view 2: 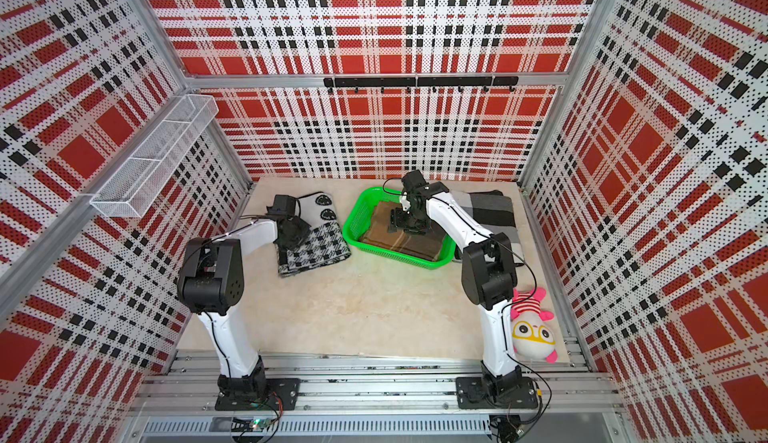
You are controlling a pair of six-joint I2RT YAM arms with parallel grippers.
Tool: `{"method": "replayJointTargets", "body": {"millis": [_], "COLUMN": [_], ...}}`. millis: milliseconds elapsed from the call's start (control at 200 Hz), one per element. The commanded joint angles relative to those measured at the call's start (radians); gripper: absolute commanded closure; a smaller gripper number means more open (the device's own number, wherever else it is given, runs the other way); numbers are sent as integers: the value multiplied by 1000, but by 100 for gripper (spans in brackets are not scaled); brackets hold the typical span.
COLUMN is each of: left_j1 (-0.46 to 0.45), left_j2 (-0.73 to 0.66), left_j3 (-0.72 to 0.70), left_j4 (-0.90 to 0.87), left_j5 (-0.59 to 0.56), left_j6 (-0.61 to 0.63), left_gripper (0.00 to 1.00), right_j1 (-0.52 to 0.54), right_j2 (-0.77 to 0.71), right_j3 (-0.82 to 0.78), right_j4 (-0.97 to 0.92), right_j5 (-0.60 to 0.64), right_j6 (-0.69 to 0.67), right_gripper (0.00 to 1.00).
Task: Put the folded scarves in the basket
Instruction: Move the scarf to the center of the board.
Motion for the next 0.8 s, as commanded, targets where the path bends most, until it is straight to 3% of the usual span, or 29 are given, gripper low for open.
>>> {"method": "replayJointTargets", "body": {"millis": [0,175,341,491,611,797], "left_j1": [-52,-104,-84,-62,-56,-4], "left_j2": [-66,-195,-247,-89,77,168], "left_j3": [-77,-105,-49,160,357,380], "left_j4": [1,-67,-126,-131,-205,-231], "left_j5": [30,-11,-25,7,-90,-120], "left_j6": [-101,-173,-154,-25,122,188], "left_gripper": [71,71,69,68,68,69], "right_j1": [4,4,11,29,30,29], "right_j2": [73,125,158,183,181,124], "right_j3": [77,159,199,200,208,151], "right_j4": [28,25,54,144,158,128], "right_j5": [-37,-49,-85,-136,-116,-88], "right_j6": [16,70,174,267,304,299], "right_gripper": [29,29,31,35,38,40]}}
